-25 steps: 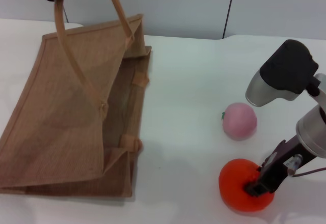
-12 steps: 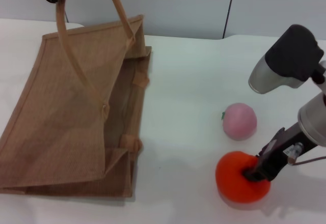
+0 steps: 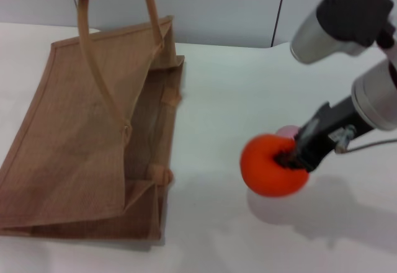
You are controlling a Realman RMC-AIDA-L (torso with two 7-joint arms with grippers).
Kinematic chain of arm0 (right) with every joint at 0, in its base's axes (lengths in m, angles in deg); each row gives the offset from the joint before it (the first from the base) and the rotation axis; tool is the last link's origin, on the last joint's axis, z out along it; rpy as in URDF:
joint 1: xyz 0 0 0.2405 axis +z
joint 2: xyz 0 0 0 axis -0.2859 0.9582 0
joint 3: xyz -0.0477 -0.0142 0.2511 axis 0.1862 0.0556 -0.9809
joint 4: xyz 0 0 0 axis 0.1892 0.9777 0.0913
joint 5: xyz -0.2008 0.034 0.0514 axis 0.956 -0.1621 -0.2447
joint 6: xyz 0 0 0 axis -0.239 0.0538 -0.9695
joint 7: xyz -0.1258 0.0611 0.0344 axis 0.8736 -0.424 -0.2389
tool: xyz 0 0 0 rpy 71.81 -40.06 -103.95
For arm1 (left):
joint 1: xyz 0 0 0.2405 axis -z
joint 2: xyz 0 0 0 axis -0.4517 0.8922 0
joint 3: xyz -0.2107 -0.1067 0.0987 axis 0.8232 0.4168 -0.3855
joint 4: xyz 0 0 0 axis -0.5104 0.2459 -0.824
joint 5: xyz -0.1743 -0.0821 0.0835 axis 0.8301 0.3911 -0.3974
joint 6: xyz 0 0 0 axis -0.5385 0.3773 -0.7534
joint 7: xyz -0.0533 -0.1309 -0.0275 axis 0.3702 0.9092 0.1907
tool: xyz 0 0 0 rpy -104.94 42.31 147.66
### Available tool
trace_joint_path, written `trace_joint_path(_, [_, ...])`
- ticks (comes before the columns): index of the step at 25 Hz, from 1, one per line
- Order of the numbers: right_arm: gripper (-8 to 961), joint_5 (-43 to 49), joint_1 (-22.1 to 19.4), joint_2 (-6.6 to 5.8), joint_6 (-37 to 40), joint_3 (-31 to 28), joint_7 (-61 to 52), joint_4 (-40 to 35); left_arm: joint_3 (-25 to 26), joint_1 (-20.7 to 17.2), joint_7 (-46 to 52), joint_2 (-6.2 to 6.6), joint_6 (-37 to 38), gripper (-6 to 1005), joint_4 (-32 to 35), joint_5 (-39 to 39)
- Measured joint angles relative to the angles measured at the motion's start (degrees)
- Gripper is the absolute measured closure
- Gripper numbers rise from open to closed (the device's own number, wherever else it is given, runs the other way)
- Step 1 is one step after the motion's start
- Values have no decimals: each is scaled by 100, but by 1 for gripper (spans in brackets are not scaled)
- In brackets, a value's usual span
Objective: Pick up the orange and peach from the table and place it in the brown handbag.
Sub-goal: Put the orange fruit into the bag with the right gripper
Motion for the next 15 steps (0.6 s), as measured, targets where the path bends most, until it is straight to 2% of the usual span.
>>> trace_joint_path(5, [750, -56, 208, 16, 113, -85, 7, -236, -261, 96, 8, -1, 162, 894, 7, 300])
trace_joint_path(15, [771, -262, 290, 15, 843, -114, 123, 52, -522, 180, 202, -5, 297, 894, 428, 739])
